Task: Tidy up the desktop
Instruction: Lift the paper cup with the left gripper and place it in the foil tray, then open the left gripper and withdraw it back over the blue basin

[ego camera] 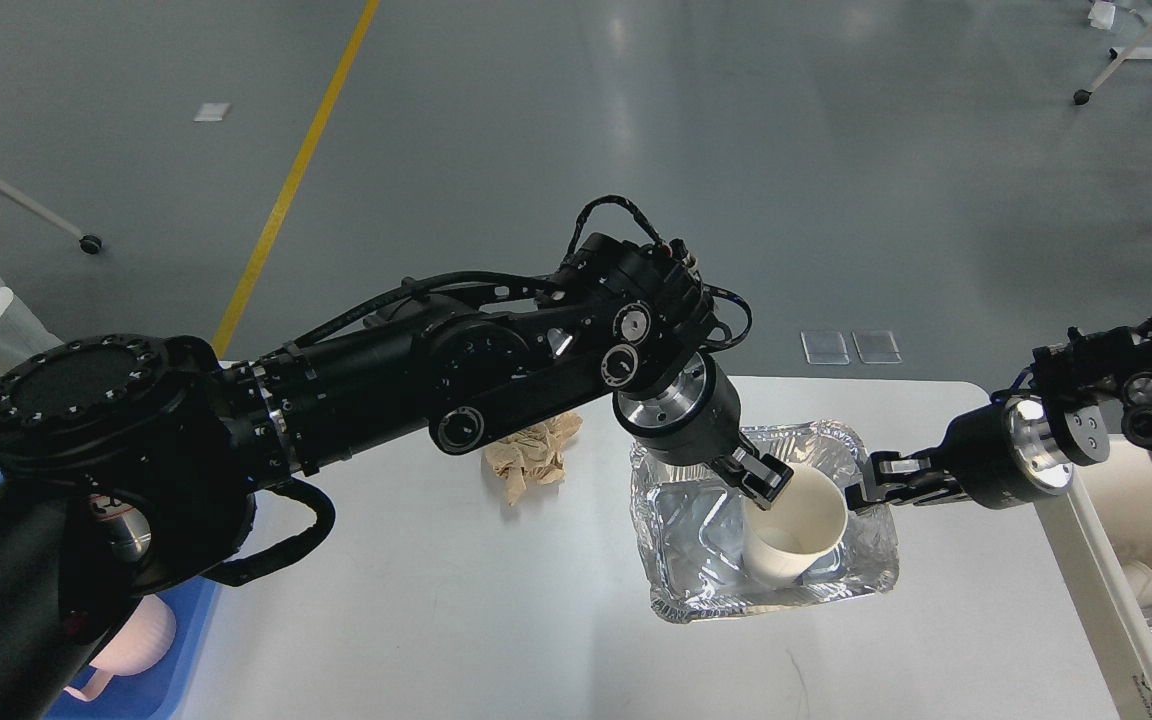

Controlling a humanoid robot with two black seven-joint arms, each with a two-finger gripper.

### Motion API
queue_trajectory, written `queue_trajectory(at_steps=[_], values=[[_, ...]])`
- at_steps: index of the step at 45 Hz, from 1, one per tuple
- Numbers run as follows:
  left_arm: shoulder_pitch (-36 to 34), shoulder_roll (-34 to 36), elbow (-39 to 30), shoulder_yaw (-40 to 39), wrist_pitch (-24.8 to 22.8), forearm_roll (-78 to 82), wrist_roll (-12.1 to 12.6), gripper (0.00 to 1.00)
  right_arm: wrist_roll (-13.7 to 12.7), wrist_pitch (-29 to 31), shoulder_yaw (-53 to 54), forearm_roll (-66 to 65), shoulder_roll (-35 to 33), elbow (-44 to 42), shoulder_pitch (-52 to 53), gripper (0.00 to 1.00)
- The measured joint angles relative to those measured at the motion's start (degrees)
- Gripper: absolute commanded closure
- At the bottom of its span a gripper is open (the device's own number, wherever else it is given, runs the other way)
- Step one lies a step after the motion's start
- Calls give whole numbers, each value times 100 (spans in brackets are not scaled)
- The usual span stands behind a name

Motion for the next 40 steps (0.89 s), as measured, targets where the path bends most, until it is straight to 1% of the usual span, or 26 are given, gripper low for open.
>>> queue_trajectory(at_steps=[5,8,11,18,21,22,27,31,32,34,40], values=[[0,2,74,-48,206,-17,0,32,0,0,0,0,-12,0,-17,100],[-3,20,115,-93,362,-61,-1,28,0,0,0,0,-16,0,-24,100],[-32,64,148,-202,499,-152,-4,27,0,0,-2,0,-17,0,-30,100],[-95,192,332,-513,604,-260,-9,25,0,0,-10,0,-29,-14,-63,100],[-99,272,439,-646,732,-271,-9,25,0,0,-10,0,-41,-16,-73,100],[-99,340,515,-705,876,-273,-9,25,0,0,-10,0,-45,-17,-76,100],[9,511,644,-803,1239,-276,-13,25,0,0,-7,0,-54,-17,-79,100],[280,651,698,-978,1624,-235,-24,26,4,-1,-3,0,-58,-18,-83,100],[420,717,708,-1050,1824,-195,-26,26,6,-5,-2,0,-58,-18,-86,100],[538,786,713,-1095,2006,-159,-25,26,6,-7,-1,0,-58,-17,-88,100],[837,1196,571,-1088,2278,22,-40,26,10,-9,1,0,-94,-12,-91,100]])
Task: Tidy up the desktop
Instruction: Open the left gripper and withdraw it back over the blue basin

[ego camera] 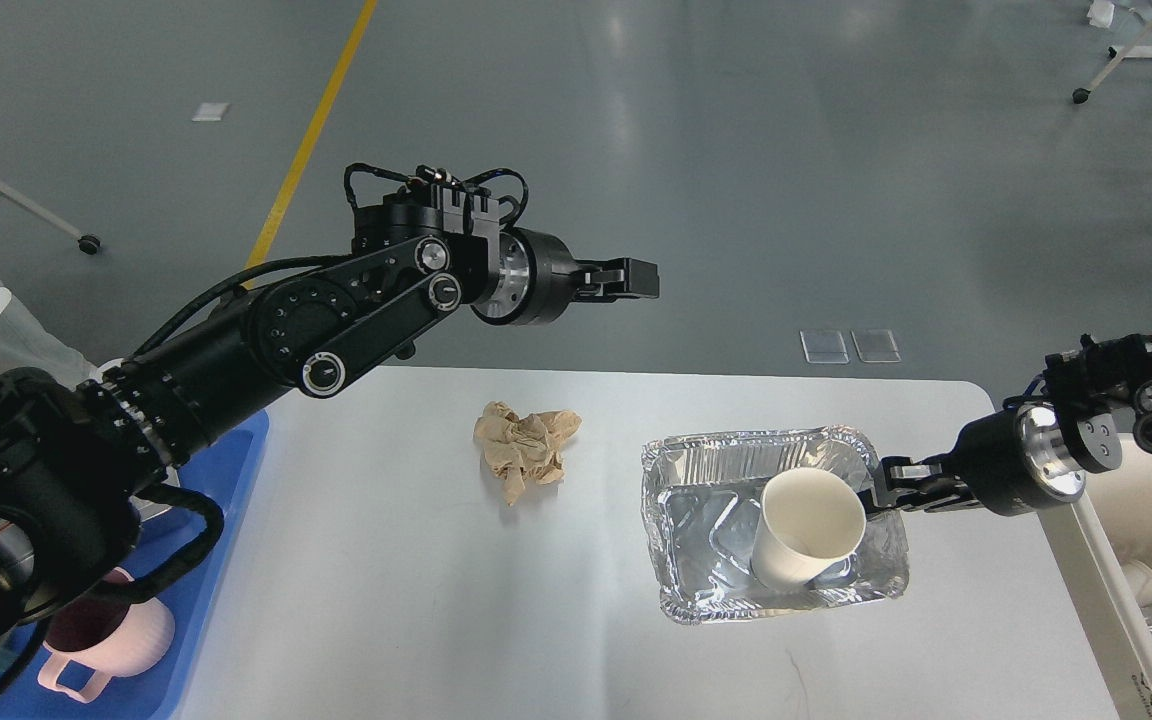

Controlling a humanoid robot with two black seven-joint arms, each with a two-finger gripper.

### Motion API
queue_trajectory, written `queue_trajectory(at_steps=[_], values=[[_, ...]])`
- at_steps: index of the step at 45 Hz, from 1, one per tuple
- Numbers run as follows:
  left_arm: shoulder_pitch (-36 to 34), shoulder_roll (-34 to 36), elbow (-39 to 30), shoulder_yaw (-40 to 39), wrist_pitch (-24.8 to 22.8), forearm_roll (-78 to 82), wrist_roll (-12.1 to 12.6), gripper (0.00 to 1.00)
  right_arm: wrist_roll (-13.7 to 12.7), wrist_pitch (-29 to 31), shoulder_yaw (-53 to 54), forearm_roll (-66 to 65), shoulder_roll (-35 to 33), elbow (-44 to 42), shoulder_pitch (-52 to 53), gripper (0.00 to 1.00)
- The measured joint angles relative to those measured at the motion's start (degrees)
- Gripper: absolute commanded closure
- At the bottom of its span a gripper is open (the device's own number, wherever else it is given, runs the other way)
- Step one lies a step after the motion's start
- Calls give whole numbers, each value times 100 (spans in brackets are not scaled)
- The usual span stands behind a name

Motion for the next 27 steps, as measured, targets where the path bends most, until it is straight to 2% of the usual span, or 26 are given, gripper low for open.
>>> queue_trajectory(at_steps=[14,27], values=[[622,1619,-1115,715,10,559,-146,26,0,-16,20,0,-10,4,-24,100],[1097,3135,-2580,1084,-606,882,-155,26,-1,-18,36,0,-12,18,-66,100]])
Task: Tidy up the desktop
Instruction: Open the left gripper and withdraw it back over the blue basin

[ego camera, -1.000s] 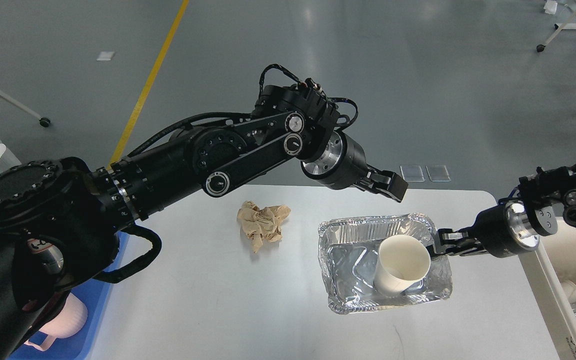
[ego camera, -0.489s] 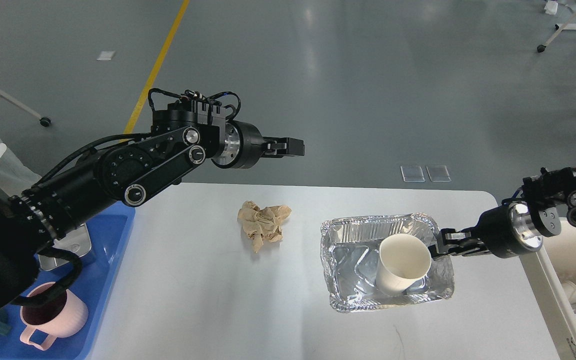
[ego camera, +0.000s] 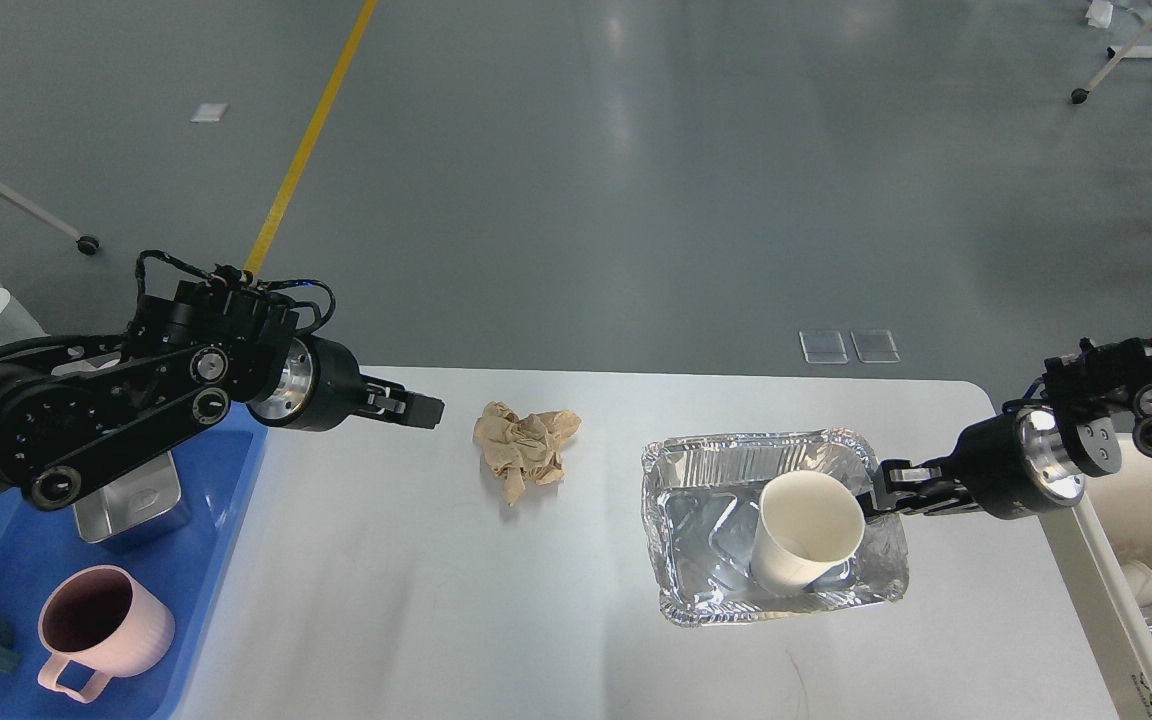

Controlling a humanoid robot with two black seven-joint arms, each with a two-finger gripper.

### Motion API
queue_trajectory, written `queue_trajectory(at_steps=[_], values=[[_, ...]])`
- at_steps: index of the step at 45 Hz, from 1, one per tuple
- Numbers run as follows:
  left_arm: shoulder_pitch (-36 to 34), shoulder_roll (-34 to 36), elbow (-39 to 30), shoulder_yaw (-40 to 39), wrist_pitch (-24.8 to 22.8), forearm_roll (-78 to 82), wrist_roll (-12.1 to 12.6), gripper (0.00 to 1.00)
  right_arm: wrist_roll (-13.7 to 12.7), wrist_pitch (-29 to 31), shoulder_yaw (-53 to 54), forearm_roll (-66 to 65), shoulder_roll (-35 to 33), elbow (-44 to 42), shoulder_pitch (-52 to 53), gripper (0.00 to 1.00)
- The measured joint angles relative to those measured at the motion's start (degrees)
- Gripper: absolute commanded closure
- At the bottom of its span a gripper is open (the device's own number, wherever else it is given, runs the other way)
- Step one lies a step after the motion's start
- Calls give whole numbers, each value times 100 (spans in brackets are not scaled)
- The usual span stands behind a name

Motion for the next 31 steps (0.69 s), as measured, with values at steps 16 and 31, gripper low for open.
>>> queue_trajectory(at_steps=[16,31], values=[[215,1644,-1640,203,-179,42,0,26,0,0,15,0,13,9,-23,100],[174,2855,-2168,-936,-574,-168,-179,26,1,0,72,0,21,11,-45,100]])
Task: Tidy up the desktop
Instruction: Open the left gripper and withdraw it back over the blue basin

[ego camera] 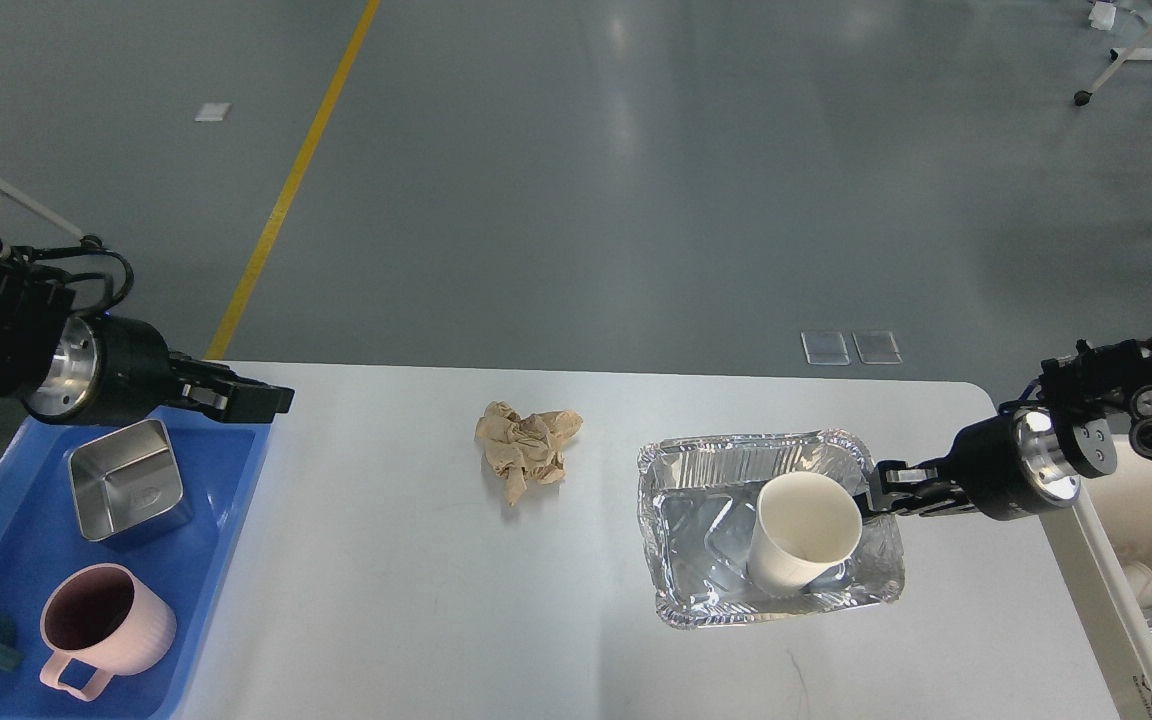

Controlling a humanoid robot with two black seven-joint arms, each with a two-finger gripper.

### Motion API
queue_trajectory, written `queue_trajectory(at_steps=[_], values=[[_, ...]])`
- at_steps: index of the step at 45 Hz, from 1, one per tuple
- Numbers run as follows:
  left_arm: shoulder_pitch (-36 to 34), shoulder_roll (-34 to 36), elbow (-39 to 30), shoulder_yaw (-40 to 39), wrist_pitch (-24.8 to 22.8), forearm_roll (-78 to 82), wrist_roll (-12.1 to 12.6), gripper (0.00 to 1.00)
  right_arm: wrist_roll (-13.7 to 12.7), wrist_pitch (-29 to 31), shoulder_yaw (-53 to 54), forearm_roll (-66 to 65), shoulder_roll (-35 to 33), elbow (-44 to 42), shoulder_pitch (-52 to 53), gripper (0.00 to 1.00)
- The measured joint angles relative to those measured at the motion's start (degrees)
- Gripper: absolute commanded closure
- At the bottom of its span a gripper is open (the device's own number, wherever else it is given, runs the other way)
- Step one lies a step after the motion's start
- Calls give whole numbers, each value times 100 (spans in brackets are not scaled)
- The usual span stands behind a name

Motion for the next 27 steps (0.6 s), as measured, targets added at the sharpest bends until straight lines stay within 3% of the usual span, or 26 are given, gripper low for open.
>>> queue_trajectory(at_steps=[11,27], values=[[10,557,16,-831,-152,-362,-18,26,1,0,5,0,11,-2,-8,100],[-19,985,31,-1243,-290,-525,-20,26,-2,0,5,0,26,-1,-11,100]])
